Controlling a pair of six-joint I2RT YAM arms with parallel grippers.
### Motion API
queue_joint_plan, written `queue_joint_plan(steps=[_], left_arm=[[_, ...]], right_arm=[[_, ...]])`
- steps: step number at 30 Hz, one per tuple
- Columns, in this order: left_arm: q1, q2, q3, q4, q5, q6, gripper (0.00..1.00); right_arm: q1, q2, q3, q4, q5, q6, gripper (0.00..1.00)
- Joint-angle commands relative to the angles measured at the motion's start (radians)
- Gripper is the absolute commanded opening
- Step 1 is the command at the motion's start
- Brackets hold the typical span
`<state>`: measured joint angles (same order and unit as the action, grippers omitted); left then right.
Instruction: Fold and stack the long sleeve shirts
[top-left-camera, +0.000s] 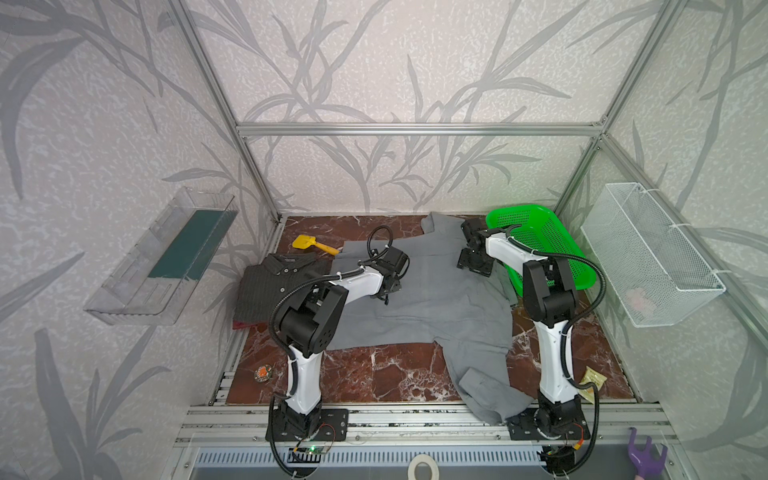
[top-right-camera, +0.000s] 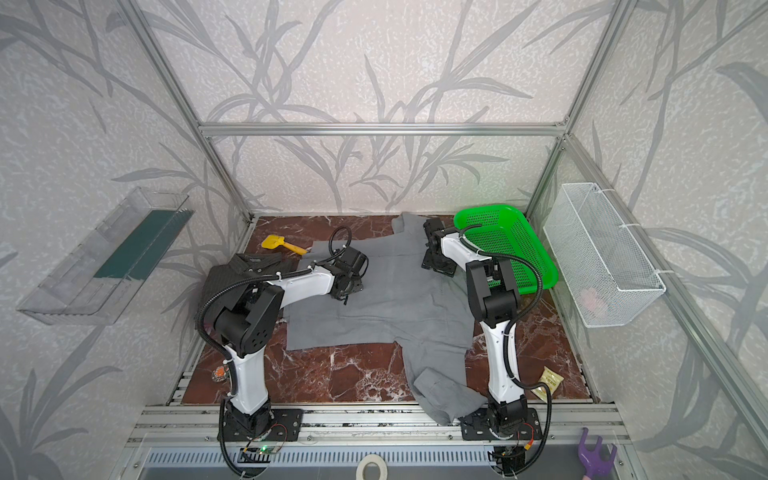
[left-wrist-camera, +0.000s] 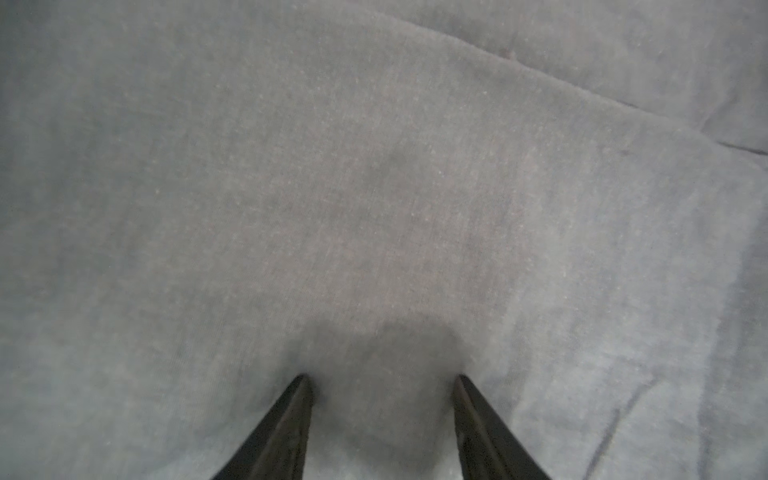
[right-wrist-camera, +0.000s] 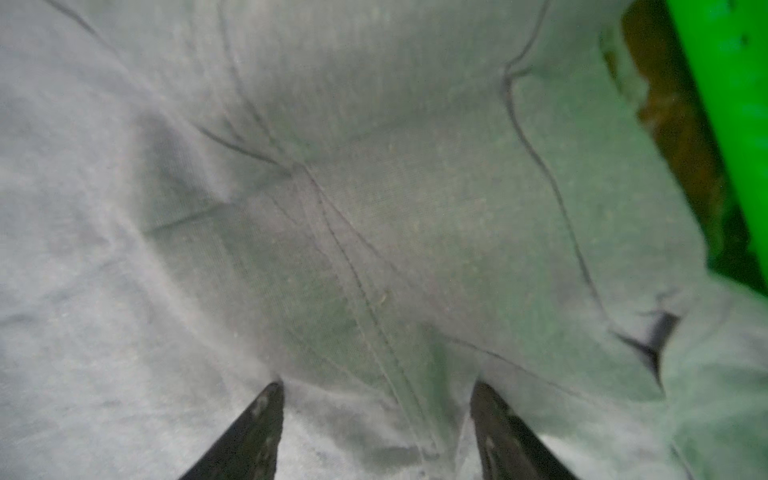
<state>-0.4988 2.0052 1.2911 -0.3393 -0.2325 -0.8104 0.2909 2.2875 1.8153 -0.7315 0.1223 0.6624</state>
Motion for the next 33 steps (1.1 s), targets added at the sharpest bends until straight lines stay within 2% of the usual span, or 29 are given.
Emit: queue_joint_plan(steps=[1,3,6,10,14,17,21,23,27,31,33], left_arm=[[0.028,0.093,0.058,-0.063,0.081,0.016,0.56],[0.041,0.085,0.114,-0.092,0.092,0.034,0.57],[0.043,-0.005,0.159,-0.145,0.065,0.053,0.59],[0.044,-0.178,0.15,-0.247,0.031,0.04,0.63],[0.042,-0.377,0.012,-0.317,0.017,-0.018,0.63],[0.044,-0.531,-0.162,-0.31,0.027,-0.061,0.63],[0.044,-0.727,-0.386,-0.308,0.021,-0.118,0.63],[0.042,-0.815,-0.453,-0.336,0.004,-0.119,0.64],[0.046,-0.958,-0.59,-0.364,-0.003,-0.124,0.7],[0.049,-1.032,-0.685,-0.382,-0.018,-0.137,0.71],[0.054,-1.052,-0.712,-0.38,-0.031,-0.141,0.71]], right_arm=[[-0.013,0.114,0.118,-0.084,-0.047,-0.061,0.71],[-0.005,0.133,0.218,-0.157,-0.024,-0.099,0.71],[0.014,0.043,0.216,-0.157,0.011,-0.124,0.76],[0.053,-0.187,0.057,-0.081,0.072,-0.143,0.86],[0.095,-0.453,-0.183,-0.005,0.079,-0.15,0.99],[0.152,-0.632,-0.369,0.026,0.08,-0.146,0.99],[0.285,-0.811,-0.574,-0.043,0.129,-0.149,0.99],[0.358,-0.908,-0.689,-0.051,0.124,-0.131,1.0],[0.546,-1.09,-0.887,-0.101,0.124,-0.055,0.92],[0.693,-1.185,-1.001,-0.147,0.1,0.077,0.86],[0.774,-1.208,-1.029,-0.172,0.144,0.113,0.84]])
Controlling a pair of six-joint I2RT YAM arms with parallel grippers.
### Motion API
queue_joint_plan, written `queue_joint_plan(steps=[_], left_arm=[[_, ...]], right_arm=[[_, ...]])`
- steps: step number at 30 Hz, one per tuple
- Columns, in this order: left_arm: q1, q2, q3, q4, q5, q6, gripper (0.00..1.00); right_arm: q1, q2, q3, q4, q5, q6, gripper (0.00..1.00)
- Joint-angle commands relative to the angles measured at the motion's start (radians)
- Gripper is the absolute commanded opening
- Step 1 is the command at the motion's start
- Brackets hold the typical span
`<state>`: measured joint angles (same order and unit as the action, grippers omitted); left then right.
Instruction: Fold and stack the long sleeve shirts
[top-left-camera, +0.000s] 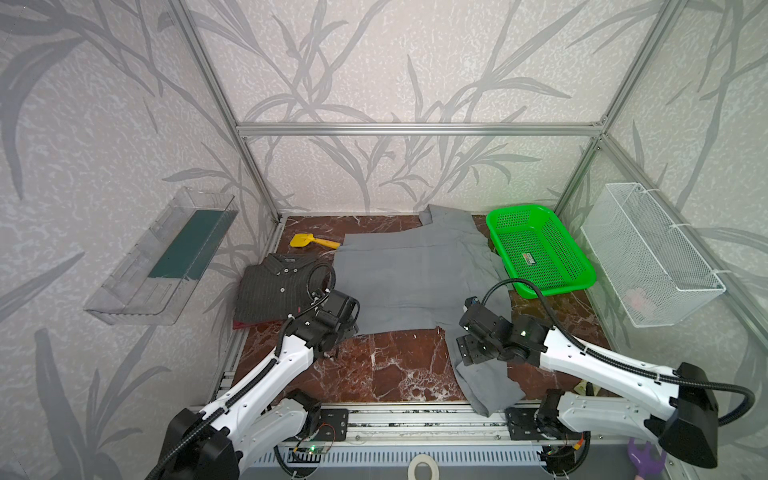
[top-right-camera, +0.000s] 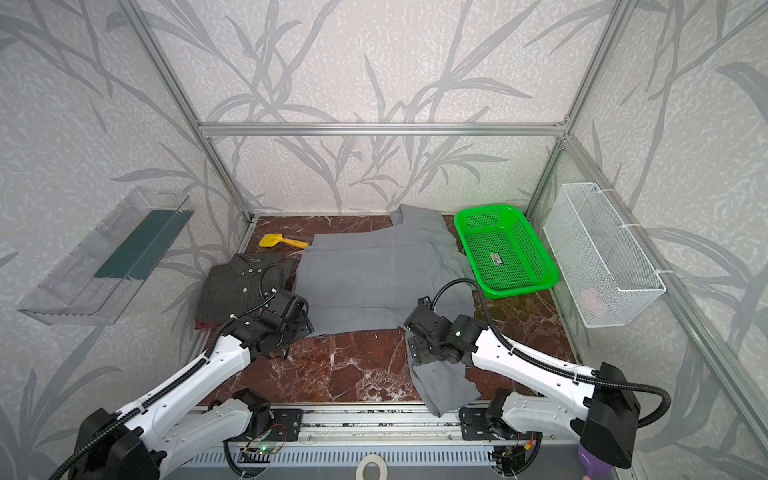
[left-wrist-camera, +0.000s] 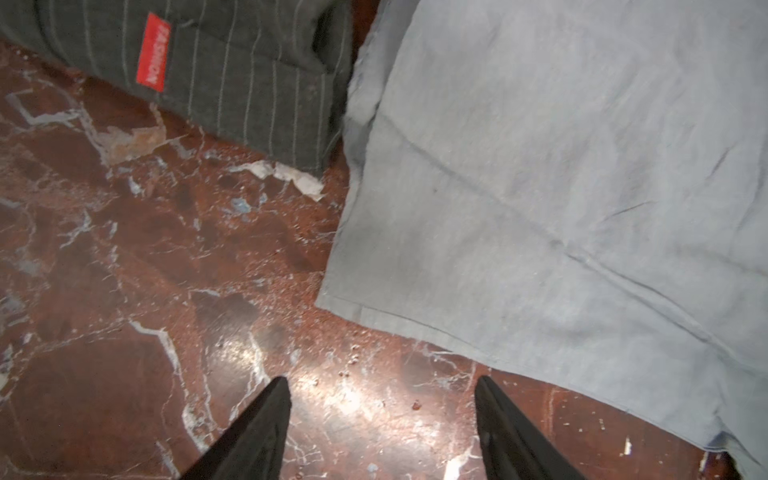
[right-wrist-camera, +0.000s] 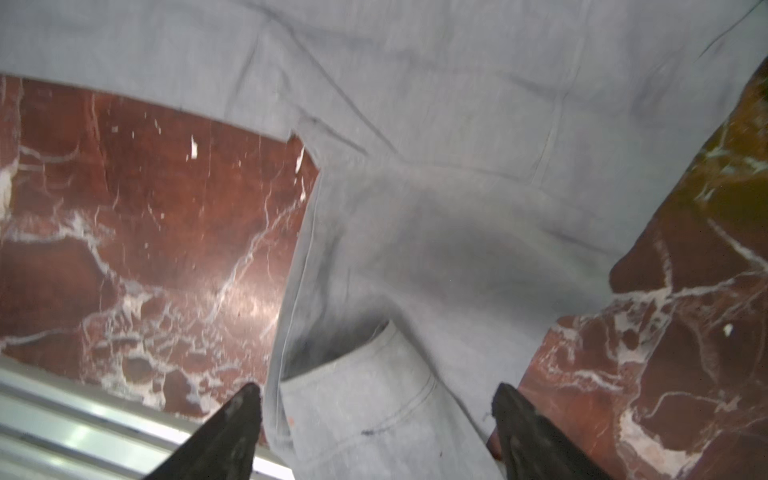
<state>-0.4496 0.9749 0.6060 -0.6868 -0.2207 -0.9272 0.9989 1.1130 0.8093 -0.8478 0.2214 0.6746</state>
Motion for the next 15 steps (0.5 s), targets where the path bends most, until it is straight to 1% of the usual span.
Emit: queue_joint_plan(steps=[1,4,8,12,15], left_arm=[[0.006,-0.027,-0.037,-0.026,-0.051,-0.022,0.72],[0.015,-0.01,-0.055,0.003,-0.08,-0.03,0.72],[0.039,0.063,-0.084,0.081,-0.068,-0.043,0.72],[0.078,0.138,-0.095,0.148,-0.04,-0.036,0.73],[0.113,0.17,-0.098,0.182,-0.029,-0.028,0.72]], right_arm=[[0.094,-0.034,-0.032,-0.067,0.051,0.109,0.85],[0.111,-0.018,-0.042,-0.105,0.029,0.137,0.84],[0.139,-0.029,-0.089,-0.063,-0.017,0.151,0.8],[0.171,-0.014,-0.081,-0.092,0.01,0.153,0.78],[0.175,0.001,-0.088,-0.075,-0.004,0.144,0.75]])
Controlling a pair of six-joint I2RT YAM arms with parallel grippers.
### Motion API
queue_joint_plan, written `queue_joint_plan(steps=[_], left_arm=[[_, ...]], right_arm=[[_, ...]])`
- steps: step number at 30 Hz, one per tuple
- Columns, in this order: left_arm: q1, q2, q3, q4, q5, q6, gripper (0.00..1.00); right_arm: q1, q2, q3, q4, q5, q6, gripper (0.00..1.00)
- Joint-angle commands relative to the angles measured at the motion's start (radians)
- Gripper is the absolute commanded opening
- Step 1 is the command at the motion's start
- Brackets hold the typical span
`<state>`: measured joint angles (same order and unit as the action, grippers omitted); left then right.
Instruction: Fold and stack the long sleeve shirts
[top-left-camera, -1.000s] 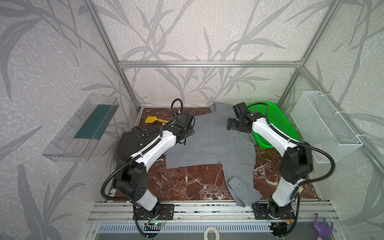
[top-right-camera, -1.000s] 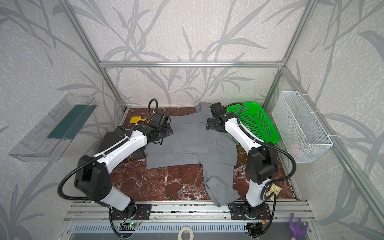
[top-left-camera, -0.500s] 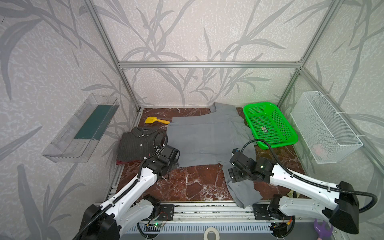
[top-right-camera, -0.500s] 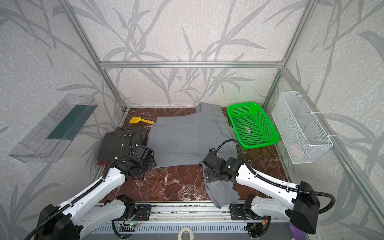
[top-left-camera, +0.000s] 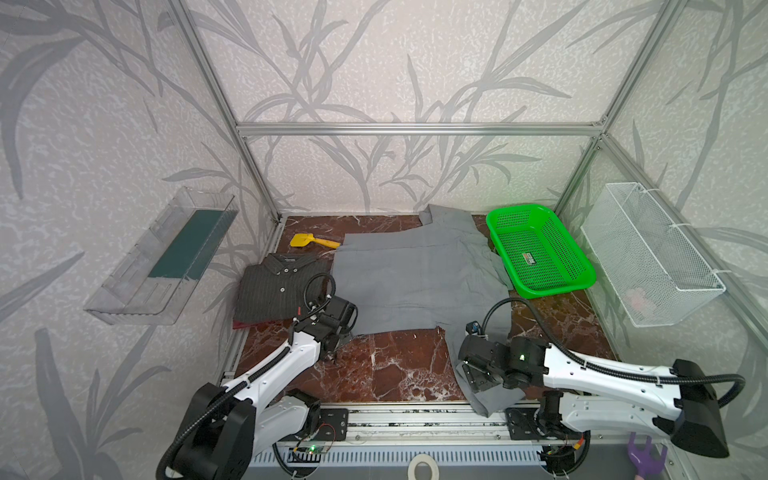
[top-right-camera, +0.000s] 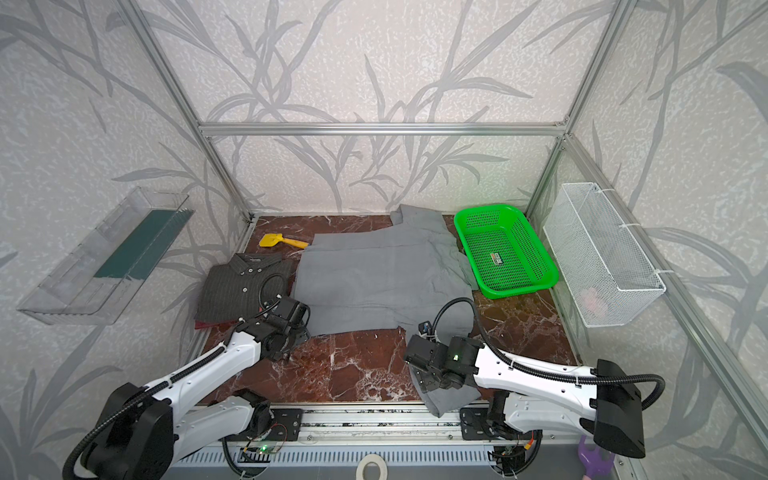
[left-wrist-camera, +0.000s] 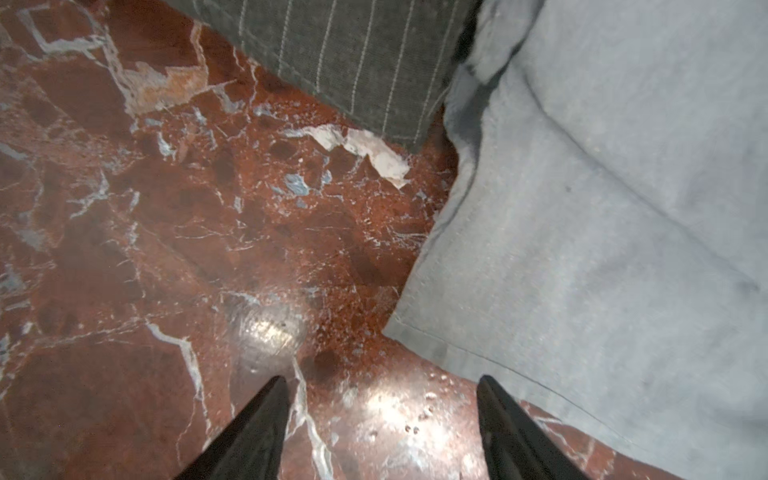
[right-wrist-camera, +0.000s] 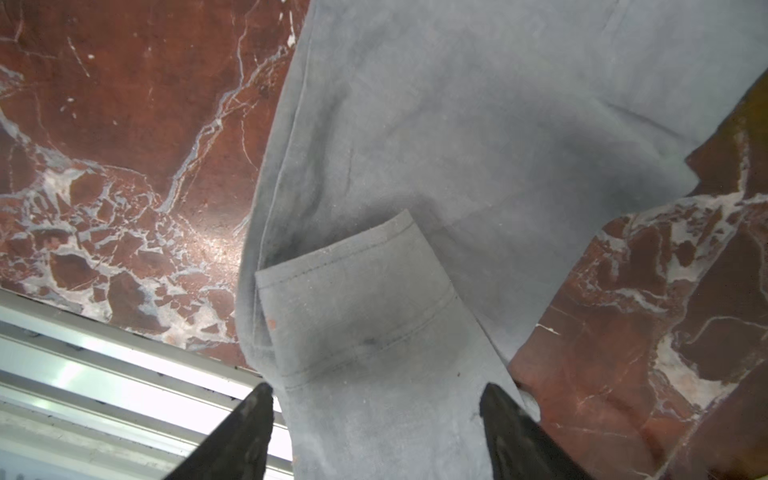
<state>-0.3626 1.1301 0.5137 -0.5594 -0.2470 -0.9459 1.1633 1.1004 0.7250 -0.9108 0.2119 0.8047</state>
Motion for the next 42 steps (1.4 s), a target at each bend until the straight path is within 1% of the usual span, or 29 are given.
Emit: queue_joint_plan(steps=[1,3,6,10,13,15,16,19,25,27,30,31,33,34,36,42], left_arm=[[0.039,0.021,-0.007,0.065,0.003,-0.012,0.72],[0.062,0.034,-0.008,0.086,0.018,-0.004,0.72],[0.077,0.06,-0.004,0.105,0.036,0.01,0.71],[0.085,0.11,-0.007,0.125,0.053,0.012,0.71],[0.086,0.149,-0.006,0.129,0.059,0.003,0.7],[0.086,0.175,0.001,0.134,0.065,0.004,0.69],[0.086,0.184,0.006,0.134,0.065,0.006,0.69],[0.086,0.197,0.011,0.14,0.074,0.011,0.67],[0.086,0.203,0.005,0.156,0.095,0.013,0.61],[0.085,0.213,0.0,0.171,0.111,0.02,0.56],[0.084,0.254,-0.006,0.203,0.145,0.017,0.48],[0.083,0.272,-0.005,0.21,0.155,0.014,0.46],[0.083,0.306,0.001,0.219,0.168,0.01,0.42],[0.082,0.317,0.002,0.223,0.171,0.012,0.41],[0.082,0.326,0.004,0.228,0.173,0.013,0.39],[0.082,0.328,0.005,0.235,0.17,0.016,0.28]], right_arm=[[0.012,0.019,-0.005,-0.001,-0.007,0.012,0.75],[0.019,0.03,-0.008,0.027,-0.028,0.004,0.74],[0.029,0.048,-0.021,0.041,-0.019,-0.004,0.75],[0.03,0.095,-0.043,0.072,-0.048,-0.019,0.77],[0.029,0.108,-0.076,0.116,-0.072,-0.019,0.76],[0.029,0.111,-0.095,0.135,-0.072,-0.018,0.71],[0.03,0.113,-0.1,0.141,-0.075,-0.019,0.66],[0.03,0.116,-0.104,0.14,-0.082,-0.022,0.57],[0.029,0.11,-0.128,0.156,-0.087,-0.019,0.47],[0.03,0.111,-0.135,0.162,-0.091,-0.017,0.45],[0.028,0.115,-0.14,0.169,-0.095,-0.017,0.36],[0.028,0.116,-0.139,0.166,-0.095,-0.016,0.34],[0.027,0.113,-0.135,0.162,-0.098,-0.018,0.27],[0.027,0.109,-0.131,0.159,-0.1,-0.018,0.24],[0.028,0.091,-0.128,0.155,-0.103,-0.019,0.18],[0.027,0.01,-0.11,0.11,-0.074,-0.019,0.04]])
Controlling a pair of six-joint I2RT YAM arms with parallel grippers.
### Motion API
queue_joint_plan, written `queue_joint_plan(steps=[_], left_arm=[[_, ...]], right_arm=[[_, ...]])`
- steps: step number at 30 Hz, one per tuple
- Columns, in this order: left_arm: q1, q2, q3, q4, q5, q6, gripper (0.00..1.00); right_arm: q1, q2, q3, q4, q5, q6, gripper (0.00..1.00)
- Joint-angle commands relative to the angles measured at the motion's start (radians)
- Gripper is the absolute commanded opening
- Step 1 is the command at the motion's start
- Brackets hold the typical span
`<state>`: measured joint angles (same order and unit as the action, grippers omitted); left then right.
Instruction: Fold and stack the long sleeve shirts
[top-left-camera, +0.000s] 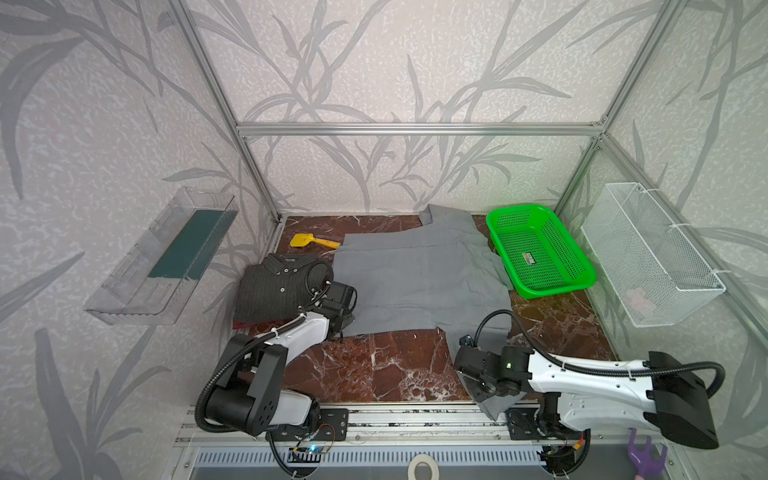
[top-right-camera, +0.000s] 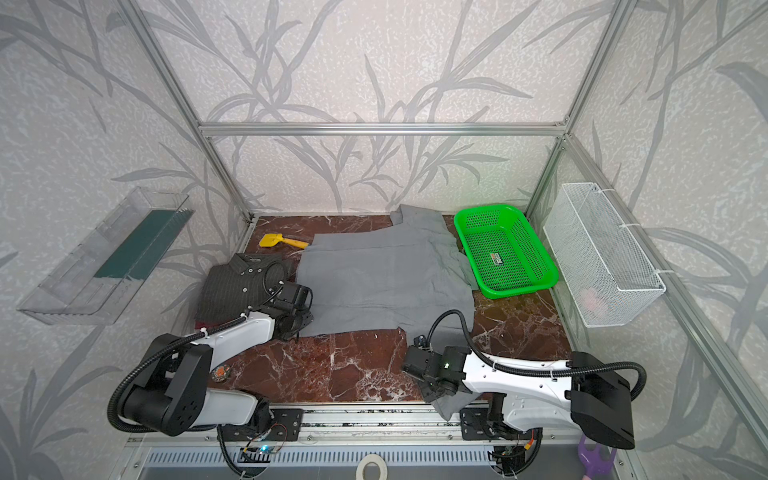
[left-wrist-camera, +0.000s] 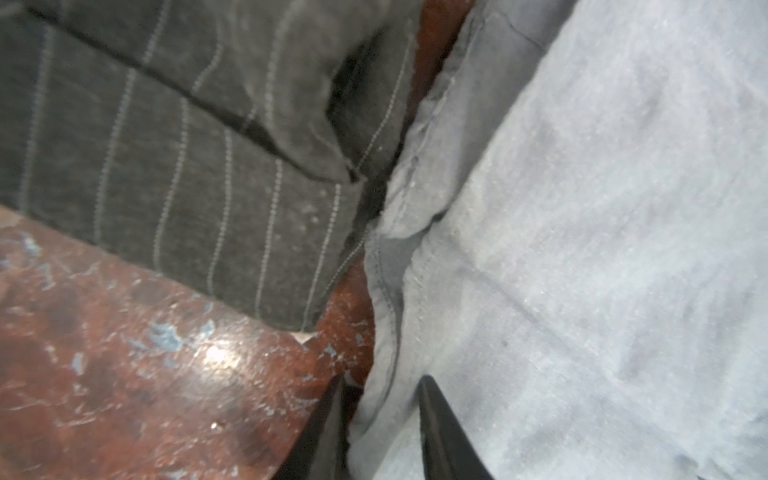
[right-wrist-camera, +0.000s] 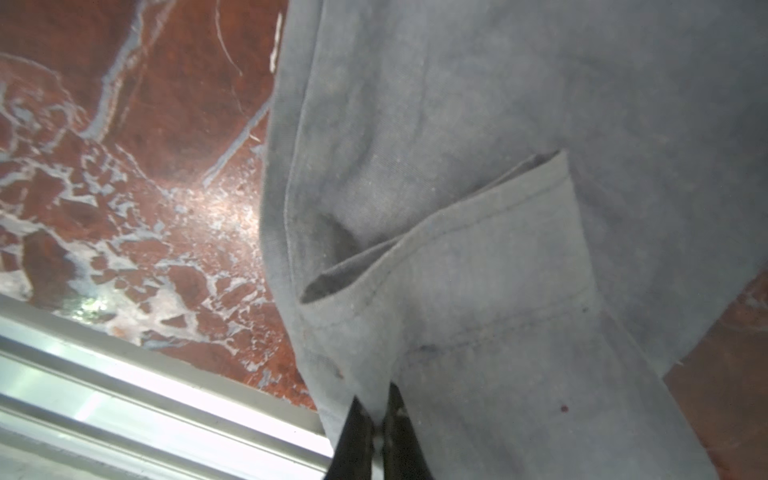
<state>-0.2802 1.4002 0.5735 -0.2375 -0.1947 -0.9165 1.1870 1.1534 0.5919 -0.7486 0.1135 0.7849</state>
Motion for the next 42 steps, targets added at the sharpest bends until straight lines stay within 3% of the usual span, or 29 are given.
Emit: queue_joint_plan(steps=[1,11,18,26,35,38,42], left_arm=[[0.0,0.06,-0.054,-0.088,0.12,-0.012,0.27],[-0.001,-0.042,-0.056,-0.157,0.124,-0.008,0.0],[-0.001,-0.142,-0.046,-0.235,0.131,-0.017,0.0],[-0.001,-0.288,0.012,-0.36,0.181,-0.036,0.0],[-0.001,-0.346,0.072,-0.456,0.213,-0.074,0.0],[-0.001,-0.352,0.105,-0.494,0.213,-0.077,0.0],[0.001,-0.371,0.118,-0.497,0.195,-0.085,0.0]], right_arm=[[0.004,-0.057,0.026,-0.061,0.033,0.003,0.02],[-0.01,-0.258,0.05,-0.153,0.129,0.011,0.0],[-0.019,-0.283,0.096,-0.197,0.136,-0.002,0.0],[-0.019,-0.415,0.342,-0.381,0.362,-0.08,0.0],[-0.019,-0.315,0.722,-0.432,0.627,-0.351,0.0],[-0.023,-0.274,0.82,-0.371,0.71,-0.476,0.0],[-0.049,-0.227,0.912,-0.215,0.72,-0.652,0.0]])
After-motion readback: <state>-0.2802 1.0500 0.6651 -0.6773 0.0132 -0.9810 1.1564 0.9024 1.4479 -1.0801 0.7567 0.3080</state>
